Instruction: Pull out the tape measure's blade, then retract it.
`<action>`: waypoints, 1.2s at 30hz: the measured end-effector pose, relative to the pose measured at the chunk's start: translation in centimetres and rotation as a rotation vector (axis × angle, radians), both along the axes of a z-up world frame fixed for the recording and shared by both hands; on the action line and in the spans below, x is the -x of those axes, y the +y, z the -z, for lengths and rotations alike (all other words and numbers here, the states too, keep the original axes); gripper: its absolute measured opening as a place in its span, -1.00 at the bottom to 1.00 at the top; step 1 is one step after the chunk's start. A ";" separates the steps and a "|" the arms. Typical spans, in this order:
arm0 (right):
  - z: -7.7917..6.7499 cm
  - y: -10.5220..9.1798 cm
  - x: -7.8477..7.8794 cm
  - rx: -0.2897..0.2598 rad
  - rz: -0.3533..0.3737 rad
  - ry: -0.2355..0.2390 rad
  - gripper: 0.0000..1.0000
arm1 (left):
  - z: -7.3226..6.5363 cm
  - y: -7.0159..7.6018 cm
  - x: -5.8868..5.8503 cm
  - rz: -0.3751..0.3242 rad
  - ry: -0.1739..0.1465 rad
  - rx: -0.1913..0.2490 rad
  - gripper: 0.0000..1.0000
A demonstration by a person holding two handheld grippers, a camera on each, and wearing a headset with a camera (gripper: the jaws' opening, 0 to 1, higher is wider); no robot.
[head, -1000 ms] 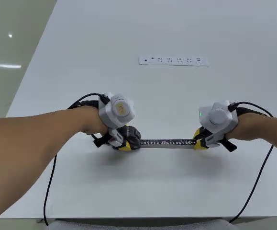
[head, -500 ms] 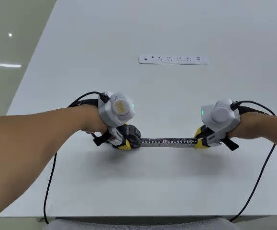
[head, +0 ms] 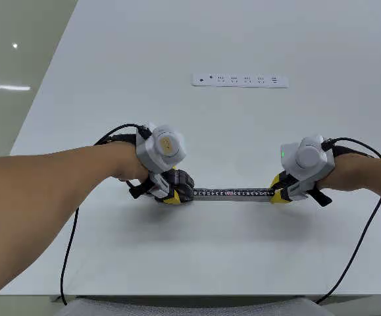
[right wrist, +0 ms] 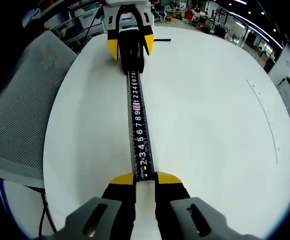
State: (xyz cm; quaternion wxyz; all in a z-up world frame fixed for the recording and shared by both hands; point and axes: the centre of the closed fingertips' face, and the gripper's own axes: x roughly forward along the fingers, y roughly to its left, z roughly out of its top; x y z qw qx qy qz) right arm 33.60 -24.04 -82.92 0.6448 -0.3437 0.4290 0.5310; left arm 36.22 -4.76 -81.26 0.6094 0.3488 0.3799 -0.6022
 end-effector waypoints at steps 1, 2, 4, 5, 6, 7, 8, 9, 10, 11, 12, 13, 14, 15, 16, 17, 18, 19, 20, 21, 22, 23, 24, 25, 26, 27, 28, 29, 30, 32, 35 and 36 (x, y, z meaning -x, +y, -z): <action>0.0 -0.1 0.0 0.000 0.000 0.000 -0.75 | 0.0 0.0 0.0 0.000 0.000 0.001 -0.28; 0.0 -0.1 0.0 0.001 0.001 0.000 -0.75 | 0.0 0.0 0.0 0.001 0.000 0.000 -0.28; 0.0 -0.2 0.0 0.002 0.004 0.001 -0.75 | -0.1 0.0 0.1 0.002 0.001 0.001 -0.28; 0.0 -0.3 0.1 0.003 0.006 0.002 -0.75 | -0.1 0.0 0.1 0.002 0.001 0.001 -0.28; 0.0 -0.3 0.1 0.003 0.005 0.001 -0.75 | -0.1 0.0 0.1 0.002 0.000 0.001 -0.28; 0.0 -0.3 0.1 0.004 0.002 0.000 -0.75 | -0.2 0.0 0.2 0.003 -0.001 0.001 -0.28; 0.0 -0.4 0.1 0.004 0.002 0.000 -0.75 | -0.2 0.0 0.2 0.004 -0.001 0.000 -0.28; 0.0 -0.4 0.1 0.004 0.002 0.000 -0.75 | -0.2 0.0 0.2 0.005 -0.002 -0.001 -0.28; 0.0 -0.4 0.1 0.004 0.002 -0.001 -0.75 | -0.2 0.0 0.2 0.006 -0.002 -0.002 -0.28; 0.0 -0.5 0.1 0.004 0.003 -0.002 -0.75 | -0.2 0.0 0.2 0.006 -0.002 -0.002 -0.28; 0.0 -0.5 0.1 0.003 0.006 -0.001 -0.75 | -0.1 0.0 0.1 0.006 -0.002 -0.002 -0.28; 0.0 -0.6 0.1 0.004 0.007 -0.001 -0.75 | -0.1 0.0 0.1 0.006 -0.002 -0.002 -0.28; 0.0 -0.6 0.1 0.005 0.007 -0.001 -0.75 | -0.1 0.0 0.1 0.006 -0.002 -0.002 -0.28; 0.0 -0.7 0.1 0.006 0.009 0.000 -0.75 | -0.1 0.0 0.1 0.006 -0.002 -0.003 -0.28; 0.0 -0.7 0.1 0.007 0.009 0.000 -0.75 | -0.1 0.0 0.1 0.006 -0.002 -0.003 -0.28; 0.0 -0.8 0.2 0.009 0.012 0.001 -0.75 | -0.1 0.1 0.1 0.006 -0.002 -0.002 -0.28; 0.0 -0.9 0.2 0.009 0.013 0.002 -0.75 | -0.1 0.0 0.1 0.006 -0.002 -0.002 -0.28; 0.0 -1.0 0.2 0.010 0.013 0.002 -0.75 | 0.0 0.1 0.0 0.006 -0.002 -0.002 -0.28; 0.0 -1.1 0.2 0.012 0.013 0.001 -0.75 | 0.0 0.1 0.0 0.006 -0.002 -0.003 -0.28; 0.0 -1.1 0.2 0.012 0.015 0.002 -0.75 | 0.0 0.1 0.0 0.006 -0.002 -0.003 -0.28; 0.0 -1.2 0.2 0.013 0.016 0.002 -0.75 | 0.0 0.1 0.0 0.006 -0.001 -0.003 -0.28; 0.0 -1.2 0.2 0.013 0.016 0.001 -0.75 | 0.0 0.1 0.0 0.006 -0.001 -0.003 -0.28; 0.0 -1.3 0.2 0.014 0.017 0.000 -0.75 | 0.1 0.1 -0.1 0.006 -0.001 -0.003 -0.28; 0.0 -1.3 0.2 0.015 0.017 0.000 -0.75 | 0.1 0.1 -0.1 0.006 -0.001 -0.003 -0.28; 0.0 -1.3 0.2 0.015 0.017 0.001 -0.75 | 0.1 0.1 -0.1 0.006 -0.001 -0.003 -0.28; 0.0 -1.4 0.2 0.016 0.018 0.001 -0.75 | 0.1 0.1 -0.1 0.006 -0.001 -0.003 -0.28; 0.0 -1.4 0.2 0.017 0.019 0.001 -0.75 | 0.1 0.1 -0.1 0.006 -0.001 -0.003 -0.28; 0.0 -1.4 0.2 0.018 0.019 0.000 -0.75 | 0.2 0.1 -0.1 0.006 -0.002 -0.003 -0.28; 0.0 -1.5 0.2 0.020 0.019 0.001 -0.75 | 0.2 0.1 -0.1 0.006 -0.002 -0.003 -0.28; 0.0 -1.6 0.2 0.022 0.020 0.002 -0.75 | 0.2 0.1 -0.1 0.007 -0.002 -0.004 -0.28; 0.0 -1.8 0.2 0.022 0.024 0.002 -0.75 | 0.2 0.1 -0.2 0.005 -0.002 -0.002 -0.28; 0.0 -1.8 0.2 0.022 0.024 0.002 -0.75 | 0.2 0.1 -0.2 0.006 -0.002 -0.002 -0.28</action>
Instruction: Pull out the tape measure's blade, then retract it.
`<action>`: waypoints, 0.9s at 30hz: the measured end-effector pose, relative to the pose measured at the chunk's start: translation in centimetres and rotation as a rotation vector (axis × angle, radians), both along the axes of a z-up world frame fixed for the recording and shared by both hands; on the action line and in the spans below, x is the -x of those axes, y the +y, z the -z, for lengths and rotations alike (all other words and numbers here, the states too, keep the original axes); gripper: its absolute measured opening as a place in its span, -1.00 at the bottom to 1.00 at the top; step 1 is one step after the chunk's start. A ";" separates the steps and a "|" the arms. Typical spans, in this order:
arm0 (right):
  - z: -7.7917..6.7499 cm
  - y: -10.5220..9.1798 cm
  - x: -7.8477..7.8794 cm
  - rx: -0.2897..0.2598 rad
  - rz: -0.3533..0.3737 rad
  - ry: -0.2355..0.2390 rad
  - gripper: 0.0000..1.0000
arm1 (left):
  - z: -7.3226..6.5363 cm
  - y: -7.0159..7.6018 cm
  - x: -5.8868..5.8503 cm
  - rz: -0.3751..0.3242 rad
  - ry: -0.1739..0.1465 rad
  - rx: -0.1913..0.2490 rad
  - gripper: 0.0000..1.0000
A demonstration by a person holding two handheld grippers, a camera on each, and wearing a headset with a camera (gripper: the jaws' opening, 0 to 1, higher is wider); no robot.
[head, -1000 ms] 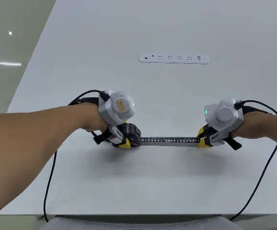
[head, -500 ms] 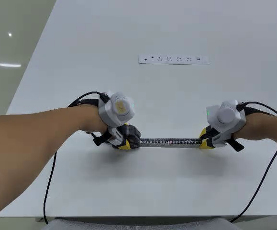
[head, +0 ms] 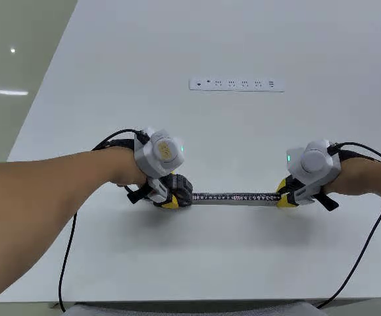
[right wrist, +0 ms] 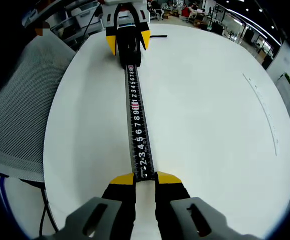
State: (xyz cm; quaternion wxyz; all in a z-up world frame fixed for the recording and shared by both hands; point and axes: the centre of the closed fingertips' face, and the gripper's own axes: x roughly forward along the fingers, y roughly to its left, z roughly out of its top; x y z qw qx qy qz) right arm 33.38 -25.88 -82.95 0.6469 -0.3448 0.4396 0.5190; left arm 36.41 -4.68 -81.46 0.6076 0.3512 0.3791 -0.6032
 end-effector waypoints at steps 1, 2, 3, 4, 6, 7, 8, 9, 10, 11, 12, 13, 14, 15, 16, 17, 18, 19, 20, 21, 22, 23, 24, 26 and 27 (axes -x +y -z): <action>0.0 0.0 0.0 0.000 0.000 0.001 -0.75 | 0.0 0.0 0.0 0.000 0.000 0.000 -0.28; 0.0 0.0 0.0 0.001 0.000 0.001 -0.75 | 0.0 0.0 0.0 0.000 0.001 0.000 -0.28; 0.0 -0.1 0.0 0.001 0.000 0.001 -0.75 | 0.0 0.0 0.0 0.001 0.001 0.000 -0.28; 0.0 -0.1 0.0 0.002 0.000 0.001 -0.75 | 0.0 0.0 0.0 0.001 0.001 -0.001 -0.28; 0.0 -0.1 0.0 0.002 -0.001 0.001 -0.75 | 0.0 0.0 0.0 0.000 0.001 0.000 -0.28; 0.0 -0.1 0.0 0.001 -0.001 0.002 -0.75 | 0.0 0.0 0.0 0.000 0.001 0.000 -0.28; 0.0 -0.2 0.0 0.001 0.000 0.001 -0.75 | 0.0 0.0 0.0 0.000 0.001 0.000 -0.28; 0.0 -0.2 0.0 0.001 0.000 0.001 -0.75 | 0.0 0.0 0.0 0.000 0.001 0.000 -0.28; 0.0 -0.2 0.0 0.002 0.001 0.001 -0.75 | 0.1 0.0 -0.1 0.000 0.002 0.001 -0.28; 0.0 -0.3 0.0 0.003 0.000 0.001 -0.75 | 0.1 0.0 -0.1 0.000 0.002 0.001 -0.28; 0.0 -0.4 0.0 0.005 0.000 0.002 -0.75 | 0.1 0.0 -0.1 0.000 0.002 0.001 -0.28; 0.1 -0.5 0.0 0.006 0.002 0.002 -0.75 | 0.1 0.0 -0.1 0.000 0.002 0.001 -0.28; 0.1 -0.6 0.0 0.007 0.001 0.001 -0.75 | 0.1 0.0 -0.1 0.000 0.003 0.001 -0.28; 0.0 -0.6 0.0 0.007 0.001 0.001 -0.75 | 0.1 0.0 -0.1 0.000 0.003 0.001 -0.28; 0.0 -0.7 0.0 0.008 0.001 0.001 -0.75 | 0.1 0.0 -0.1 0.000 0.003 0.002 -0.28; 0.1 -0.7 0.0 0.008 0.001 0.000 -0.75 | 0.1 0.0 -0.1 0.000 0.003 0.002 -0.28; 0.1 -0.7 0.0 0.008 0.001 0.000 -0.75 | 0.0 0.0 -0.1 0.000 0.003 0.002 -0.28; 0.1 -0.8 0.0 0.009 0.001 0.000 -0.75 | 0.0 0.0 0.0 -0.001 0.003 0.002 -0.28; 0.1 -0.8 0.0 0.009 0.001 0.000 -0.75 | 0.0 0.0 0.0 -0.001 0.003 0.002 -0.28; 0.2 -0.9 -0.1 0.009 0.000 0.000 -0.75 | 0.0 0.0 0.0 -0.001 0.004 0.003 -0.28; 0.2 -0.9 -0.1 0.010 0.000 0.000 -0.75 | -0.1 0.0 0.0 -0.001 0.003 0.003 -0.28; 0.2 -0.9 -0.1 0.010 0.000 -0.001 -0.75 | -0.1 0.0 0.0 -0.001 0.003 0.003 -0.28; 0.2 -0.9 -0.1 0.010 -0.001 -0.001 -0.75 | -0.1 -0.1 0.1 -0.001 0.003 0.003 -0.28; 0.2 -1.0 -0.1 0.010 -0.002 -0.001 -0.75 | -0.1 -0.1 0.1 0.000 0.004 0.003 -0.28; 0.2 -1.0 -0.1 0.010 -0.002 -0.002 -0.75 | -0.1 -0.1 0.1 0.000 0.004 0.003 -0.28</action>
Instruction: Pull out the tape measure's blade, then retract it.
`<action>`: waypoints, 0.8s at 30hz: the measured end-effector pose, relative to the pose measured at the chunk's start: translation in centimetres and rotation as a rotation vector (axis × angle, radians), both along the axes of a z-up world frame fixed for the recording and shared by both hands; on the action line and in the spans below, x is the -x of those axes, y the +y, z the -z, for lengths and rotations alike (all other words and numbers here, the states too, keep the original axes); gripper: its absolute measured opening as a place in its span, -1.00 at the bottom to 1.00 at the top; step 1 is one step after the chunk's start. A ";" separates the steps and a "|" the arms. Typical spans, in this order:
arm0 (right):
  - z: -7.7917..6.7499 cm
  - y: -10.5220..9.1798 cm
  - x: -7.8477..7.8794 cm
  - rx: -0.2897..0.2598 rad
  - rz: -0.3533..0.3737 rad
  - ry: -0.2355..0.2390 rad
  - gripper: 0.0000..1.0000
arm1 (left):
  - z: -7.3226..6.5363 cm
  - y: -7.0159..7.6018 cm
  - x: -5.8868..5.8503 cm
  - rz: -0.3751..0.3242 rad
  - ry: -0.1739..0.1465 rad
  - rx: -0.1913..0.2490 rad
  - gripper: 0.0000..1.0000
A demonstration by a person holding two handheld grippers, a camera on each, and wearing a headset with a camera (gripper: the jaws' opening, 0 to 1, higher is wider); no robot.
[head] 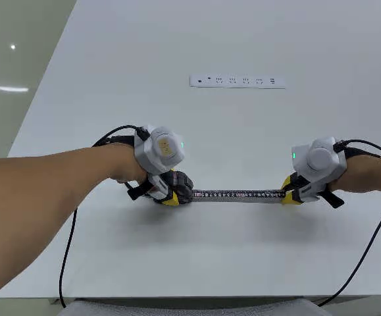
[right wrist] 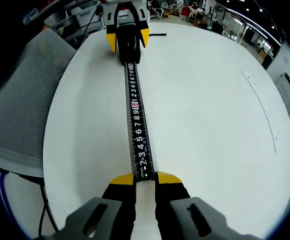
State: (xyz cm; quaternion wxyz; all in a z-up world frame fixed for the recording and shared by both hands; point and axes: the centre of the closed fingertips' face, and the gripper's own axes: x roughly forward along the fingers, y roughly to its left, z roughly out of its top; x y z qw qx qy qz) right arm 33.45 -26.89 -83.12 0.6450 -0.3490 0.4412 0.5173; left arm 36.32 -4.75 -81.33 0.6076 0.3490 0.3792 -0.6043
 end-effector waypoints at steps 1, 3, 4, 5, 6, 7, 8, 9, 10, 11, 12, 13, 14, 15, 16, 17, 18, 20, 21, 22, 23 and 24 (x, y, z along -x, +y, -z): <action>0.0 -0.1 0.0 0.001 -0.001 0.000 -0.75 | 0.0 0.0 0.0 -0.001 0.000 0.000 -0.28; 0.0 -0.1 0.0 0.001 0.000 0.000 -0.75 | 0.0 0.0 0.0 0.000 0.000 0.000 -0.28; 0.0 -0.2 0.0 0.002 0.000 0.000 -0.75 | 0.0 0.0 0.0 0.000 0.000 0.000 -0.28; -0.1 -0.2 0.0 0.002 -0.001 -0.001 -0.75 | -0.1 0.0 0.1 -0.001 0.000 0.000 -0.28; -0.1 -0.2 0.0 0.002 0.000 -0.001 -0.75 | -0.1 0.0 0.1 0.000 0.000 0.000 -0.28; 0.0 -0.3 0.1 0.003 -0.001 -0.001 -0.75 | -0.1 0.0 0.1 -0.001 0.000 0.000 -0.28; -0.1 -0.3 0.1 0.003 0.000 0.000 -0.75 | -0.1 0.0 0.1 -0.001 0.000 0.000 -0.28; -0.1 -0.3 0.1 0.004 0.002 0.000 -0.75 | -0.1 0.0 0.1 -0.001 0.000 0.000 -0.28; -0.1 -0.4 0.1 0.005 0.001 -0.001 -0.75 | -0.1 0.0 0.1 -0.001 0.000 0.000 -0.28; -0.1 -0.4 0.1 0.005 0.000 -0.001 -0.75 | -0.1 0.0 0.1 -0.001 0.000 0.000 -0.28; -0.1 -0.4 0.1 0.005 0.001 -0.001 -0.75 | -0.1 0.0 0.2 -0.001 0.000 0.001 -0.28; -0.1 -0.4 0.1 0.005 0.002 -0.001 -0.75 | -0.2 0.0 0.2 -0.001 0.000 0.001 -0.28; -0.1 -0.5 0.1 0.005 0.002 -0.001 -0.75 | -0.2 0.0 0.2 -0.001 -0.001 0.000 -0.28; -0.1 -0.5 0.1 0.005 0.003 -0.001 -0.75 | -0.2 0.0 0.2 -0.002 -0.001 0.000 -0.28; -0.1 -0.6 0.1 0.005 0.002 -0.002 -0.75 | -0.2 0.0 0.3 -0.002 -0.001 0.001 -0.28; -0.1 -0.6 0.1 0.004 0.004 -0.001 -0.75 | -0.2 0.0 0.3 -0.002 -0.001 0.001 -0.28; -0.1 -0.7 0.2 0.005 0.003 -0.002 -0.75 | -0.2 0.0 0.3 -0.003 -0.001 0.001 -0.28; -0.2 -0.7 0.2 0.006 0.004 -0.001 -0.75 | -0.3 0.0 0.3 -0.003 -0.001 0.001 -0.28; -0.2 -0.8 0.2 0.006 0.005 0.000 -0.75 | -0.3 0.0 0.3 -0.002 -0.001 0.000 -0.28; -0.2 -0.9 0.2 0.006 0.005 -0.001 -0.75 | -0.3 0.0 0.3 -0.002 -0.001 0.000 -0.28; -0.2 -0.9 0.2 0.006 0.004 0.000 -0.75 | -0.3 0.0 0.3 -0.002 -0.002 -0.001 -0.28; -0.2 -1.1 0.3 0.006 0.006 0.001 -0.75 | -0.3 0.0 0.3 -0.002 -0.002 -0.001 -0.28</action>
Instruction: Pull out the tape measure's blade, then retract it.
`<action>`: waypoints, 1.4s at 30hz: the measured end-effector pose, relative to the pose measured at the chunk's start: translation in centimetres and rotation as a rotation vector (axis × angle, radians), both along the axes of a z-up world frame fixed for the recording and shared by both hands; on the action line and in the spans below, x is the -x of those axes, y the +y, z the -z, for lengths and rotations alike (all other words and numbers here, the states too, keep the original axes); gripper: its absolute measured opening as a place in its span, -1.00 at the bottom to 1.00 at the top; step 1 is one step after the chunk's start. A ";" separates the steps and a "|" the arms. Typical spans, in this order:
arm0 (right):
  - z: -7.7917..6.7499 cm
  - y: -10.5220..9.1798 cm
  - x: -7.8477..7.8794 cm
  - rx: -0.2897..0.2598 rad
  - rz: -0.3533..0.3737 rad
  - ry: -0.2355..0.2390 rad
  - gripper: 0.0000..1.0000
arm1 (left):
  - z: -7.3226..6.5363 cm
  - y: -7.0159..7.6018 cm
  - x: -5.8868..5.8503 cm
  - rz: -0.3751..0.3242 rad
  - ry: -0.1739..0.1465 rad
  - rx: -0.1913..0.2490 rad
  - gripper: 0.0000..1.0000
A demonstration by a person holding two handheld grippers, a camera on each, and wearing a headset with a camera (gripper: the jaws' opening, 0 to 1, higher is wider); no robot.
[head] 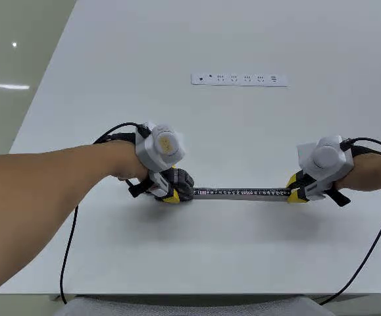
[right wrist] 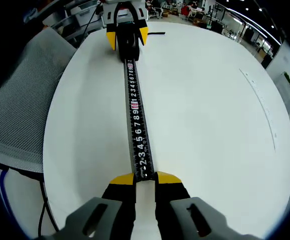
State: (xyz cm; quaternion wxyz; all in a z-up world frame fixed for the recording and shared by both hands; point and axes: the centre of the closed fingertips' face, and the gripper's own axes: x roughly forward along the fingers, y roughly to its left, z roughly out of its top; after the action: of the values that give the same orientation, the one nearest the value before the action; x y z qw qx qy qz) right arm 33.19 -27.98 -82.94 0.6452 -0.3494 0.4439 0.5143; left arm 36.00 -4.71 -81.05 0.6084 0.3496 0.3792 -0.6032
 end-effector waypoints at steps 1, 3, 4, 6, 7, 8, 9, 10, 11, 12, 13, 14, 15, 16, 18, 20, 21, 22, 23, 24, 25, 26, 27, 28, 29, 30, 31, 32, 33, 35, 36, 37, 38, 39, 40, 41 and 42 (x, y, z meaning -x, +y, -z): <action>0.0 -0.1 0.0 0.000 0.002 0.000 -0.75 | 0.0 0.0 0.0 -0.001 0.001 0.000 -0.28; 0.0 -0.1 0.0 -0.001 0.005 -0.002 -0.75 | 0.0 0.0 0.0 0.000 0.002 0.002 -0.28; 0.0 -0.1 0.0 -0.001 0.005 -0.002 -0.75 | 0.0 0.0 0.0 0.000 0.002 0.002 -0.28; 0.0 -0.1 0.0 -0.001 0.005 -0.002 -0.75 | 0.0 0.0 0.0 0.001 0.003 0.001 -0.28; 0.0 -0.1 0.0 -0.002 0.007 -0.001 -0.75 | 0.0 0.0 0.0 0.001 0.003 0.000 -0.28; 0.0 -0.1 0.0 -0.003 0.008 -0.001 -0.75 | 0.0 0.0 0.0 0.001 0.002 0.001 -0.28; 0.0 -0.1 0.0 -0.003 0.007 -0.002 -0.74 | 0.1 0.0 0.0 0.001 0.002 0.001 -0.28; 0.0 -0.1 0.0 -0.005 0.008 -0.003 -0.74 | 0.1 0.0 0.0 0.001 0.002 0.001 -0.28; 0.0 -0.1 0.0 -0.006 0.010 -0.001 -0.74 | 0.1 0.0 0.0 0.001 0.002 0.001 -0.28; 0.0 -0.1 0.0 -0.006 0.010 -0.003 -0.74 | 0.0 0.0 0.0 0.001 0.002 0.002 -0.28; 0.0 -0.1 0.0 -0.006 0.011 -0.004 -0.74 | 0.0 0.0 0.0 0.001 0.002 0.002 -0.28; 0.0 -0.1 0.0 -0.007 0.014 -0.003 -0.73 | 0.0 0.0 0.1 0.001 0.002 0.001 -0.28; 0.0 -0.1 0.0 -0.008 0.014 -0.004 -0.73 | 0.0 0.0 0.0 0.002 0.002 0.000 -0.28; 0.0 -0.1 0.0 -0.008 0.014 -0.006 -0.73 | 0.0 0.0 0.0 0.002 0.002 0.000 -0.28; 0.0 -0.1 0.0 -0.009 0.014 -0.009 -0.73 | 0.0 0.0 0.0 0.002 0.002 0.000 -0.28; 0.0 -0.1 0.0 -0.012 0.022 -0.011 -0.73 | 0.1 0.0 0.0 0.002 0.001 0.000 -0.28; -0.1 -0.1 0.0 -0.013 0.021 -0.014 -0.72 | 0.1 0.0 0.0 0.002 0.001 0.000 -0.28; -0.1 -0.1 0.0 -0.015 0.025 -0.016 -0.72 | 0.1 0.0 -0.1 0.002 0.001 0.001 -0.28; -0.1 0.0 0.0 -0.018 0.034 -0.015 -0.72 | 0.1 0.0 -0.1 0.002 0.001 0.001 -0.28; -0.1 0.0 0.1 -0.018 0.034 -0.017 -0.72 | 0.1 0.0 -0.1 0.002 0.001 0.000 -0.28; -0.1 0.0 0.1 -0.017 0.034 -0.022 -0.72 | 0.2 0.0 -0.1 0.002 0.002 0.001 -0.28; -0.1 0.0 0.1 -0.017 0.034 -0.022 -0.72 | 0.2 0.0 -0.2 0.003 0.002 0.001 -0.28; -0.1 0.0 0.1 -0.017 0.038 -0.022 -0.72 | 0.2 0.0 -0.1 0.003 0.001 0.000 -0.28; -0.1 0.0 0.1 -0.018 0.041 -0.022 -0.72 | 0.2 0.0 -0.1 0.003 0.001 0.000 -0.28; -0.1 0.0 0.1 -0.019 0.040 -0.023 -0.72 | 0.2 0.0 -0.2 0.003 0.001 0.000 -0.28; -0.1 0.0 0.0 -0.022 0.041 -0.027 -0.71 | 0.2 0.0 -0.2 0.003 0.000 -0.001 -0.28; -0.2 0.0 0.0 -0.023 0.040 -0.031 -0.71 | 0.3 0.0 -0.2 0.004 0.000 -0.001 -0.28; -0.2 0.0 0.0 -0.025 0.039 -0.036 -0.70 | 0.3 0.0 -0.2 0.003 0.000 -0.001 -0.28; -0.2 0.0 0.0 -0.030 0.066 -0.039 -0.70 | 0.3 0.0 -0.3 0.004 -0.001 -0.001 -0.28; 0.0 -0.4 -0.1 -0.036 0.073 -0.043 -0.70 | 0.3 0.0 -0.3 0.004 -0.001 0.001 -0.28; -0.1 -0.3 -0.1 -0.039 0.080 -0.045 -0.70 | 0.3 -0.1 -0.3 0.003 -0.001 0.002 -0.28; -0.1 -0.2 -0.1 -0.041 0.083 -0.046 -0.70 | 0.3 0.0 -0.3 0.004 0.000 0.004 -0.28; -0.1 -0.2 -0.1 -0.041 0.083 -0.049 -0.70 | 0.3 0.0 -0.3 0.005 0.000 0.004 -0.28; -0.1 -0.2 0.0 -0.039 0.080 -0.051 -0.70 | 0.4 0.0 -0.4 0.005 0.000 0.003 -0.28; -0.1 -0.2 0.0 -0.035 0.077 -0.053 -0.69 | 0.4 0.0 -0.4 0.006 0.000 0.003 -0.28; -0.1 -0.2 0.0 -0.034 0.078 -0.053 -0.69 | 0.4 0.0 -0.4 0.006 -0.001 0.002 -0.28; -0.1 -0.2 -0.1 -0.032 0.081 -0.053 -0.69 | 0.4 0.0 -0.4 0.006 -0.001 0.002 -0.28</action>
State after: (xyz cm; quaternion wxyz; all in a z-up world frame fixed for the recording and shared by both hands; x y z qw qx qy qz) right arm 33.24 -28.17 -82.83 0.6826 -0.3341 0.4323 0.4853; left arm 36.41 -4.70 -81.44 0.6071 0.3504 0.3771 -0.6054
